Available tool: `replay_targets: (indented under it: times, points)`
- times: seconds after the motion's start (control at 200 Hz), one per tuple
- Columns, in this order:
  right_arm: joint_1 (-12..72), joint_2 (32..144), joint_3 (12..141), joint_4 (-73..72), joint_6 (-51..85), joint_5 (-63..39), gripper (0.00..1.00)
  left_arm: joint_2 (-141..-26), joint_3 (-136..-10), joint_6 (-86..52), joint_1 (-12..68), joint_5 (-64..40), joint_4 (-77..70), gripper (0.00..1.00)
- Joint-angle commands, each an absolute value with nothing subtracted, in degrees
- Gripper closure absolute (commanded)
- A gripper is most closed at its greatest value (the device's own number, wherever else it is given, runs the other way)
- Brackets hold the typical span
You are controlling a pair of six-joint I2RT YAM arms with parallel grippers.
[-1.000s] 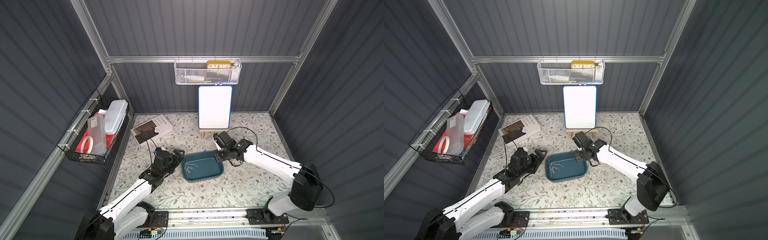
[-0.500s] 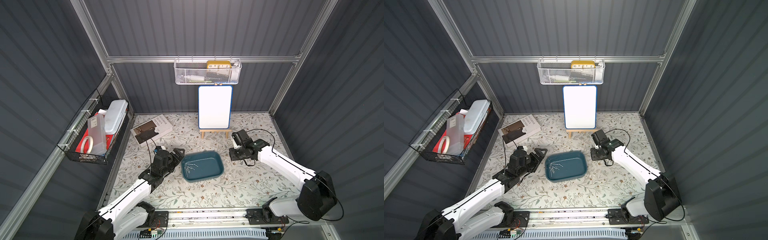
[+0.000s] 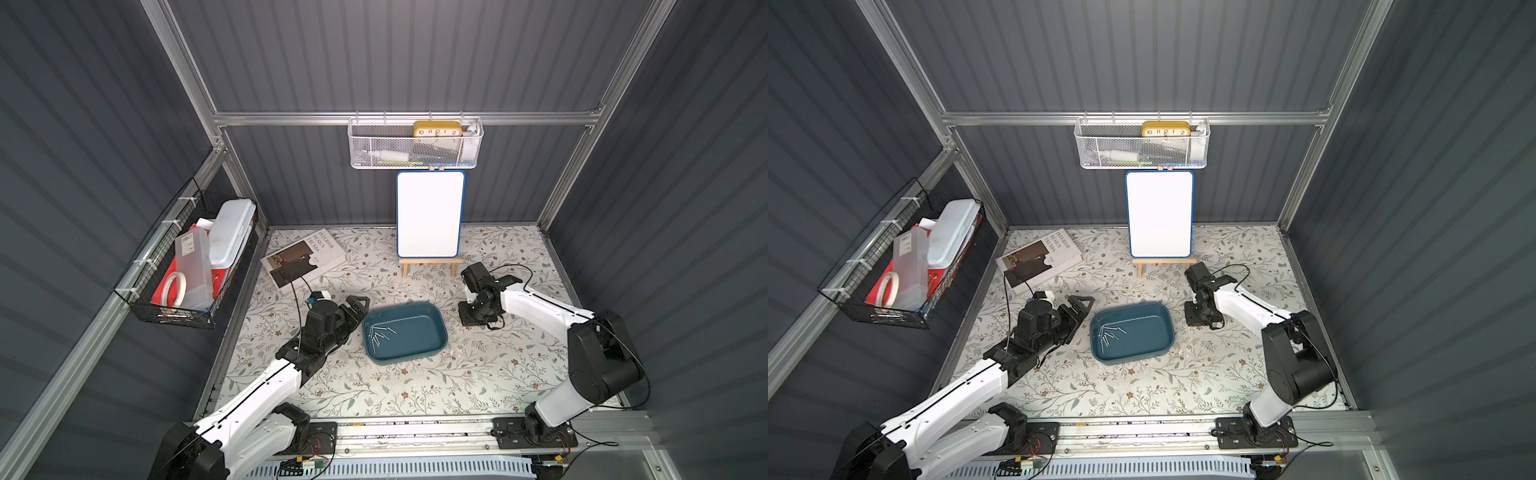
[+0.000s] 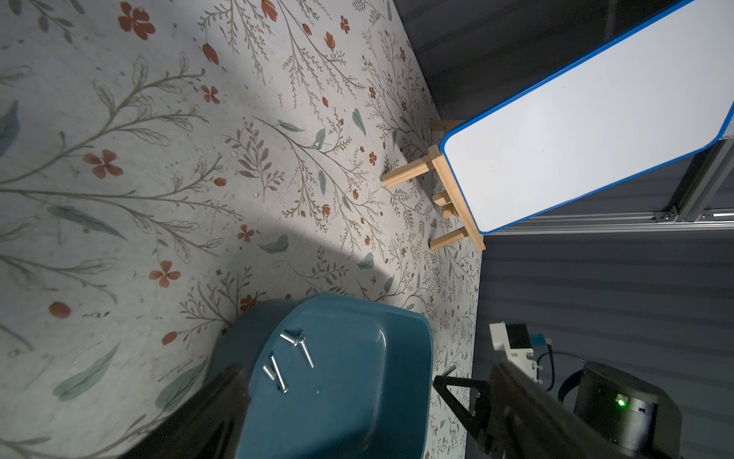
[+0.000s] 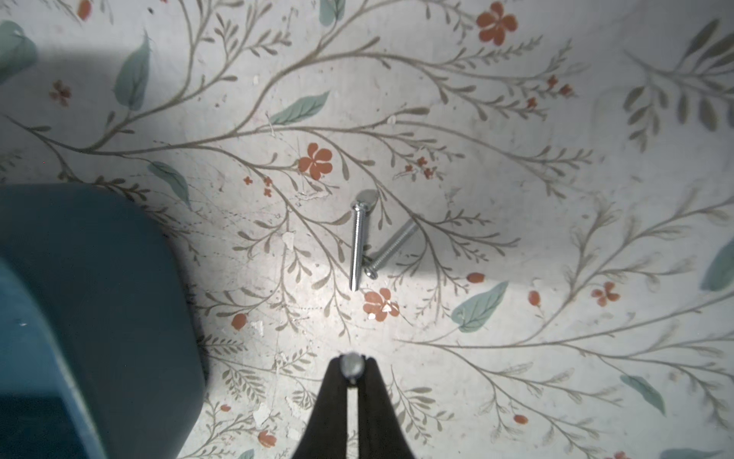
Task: Take out the screws from the storage box
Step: Place the screw at the center of the board.
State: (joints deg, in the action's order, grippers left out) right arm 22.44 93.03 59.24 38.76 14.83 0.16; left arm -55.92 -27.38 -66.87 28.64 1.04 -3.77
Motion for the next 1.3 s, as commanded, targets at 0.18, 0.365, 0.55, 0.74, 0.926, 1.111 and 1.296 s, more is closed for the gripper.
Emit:
replay_targets:
  times: [0.18,0.365,0.55,0.74,0.926,1.111,1.296]
  points:
    - [21.6,94.5,59.7,38.8,15.8,0.7,0.94,-56.4,-27.6,-65.6,28.9,0.1,-3.3,0.02]
    - [21.7,95.7,60.4,38.3,14.8,-3.1,0.93,-55.9,-26.9,-65.8,28.8,0.3,-4.2,0.02]
    - [23.0,97.6,62.0,38.4,14.1,-3.6,0.92,-56.4,-26.9,-65.8,28.9,0.2,-4.5,0.01]
    - [25.4,100.6,64.8,39.5,13.3,-0.9,0.92,-56.8,-26.7,-65.7,28.9,0.0,-4.4,0.01]
    - [26.0,104.1,67.4,41.7,14.4,2.5,0.91,-55.4,-25.5,-66.4,28.9,-0.1,-4.4,0.01]
    - [26.1,105.6,68.3,42.6,16.0,4.0,0.89,-54.8,-25.3,-66.5,28.8,0.1,-3.7,0.01]
    - [26.1,105.8,67.6,42.7,15.7,3.2,0.81,-54.5,-26.2,-66.0,28.9,0.4,-2.4,0.01]
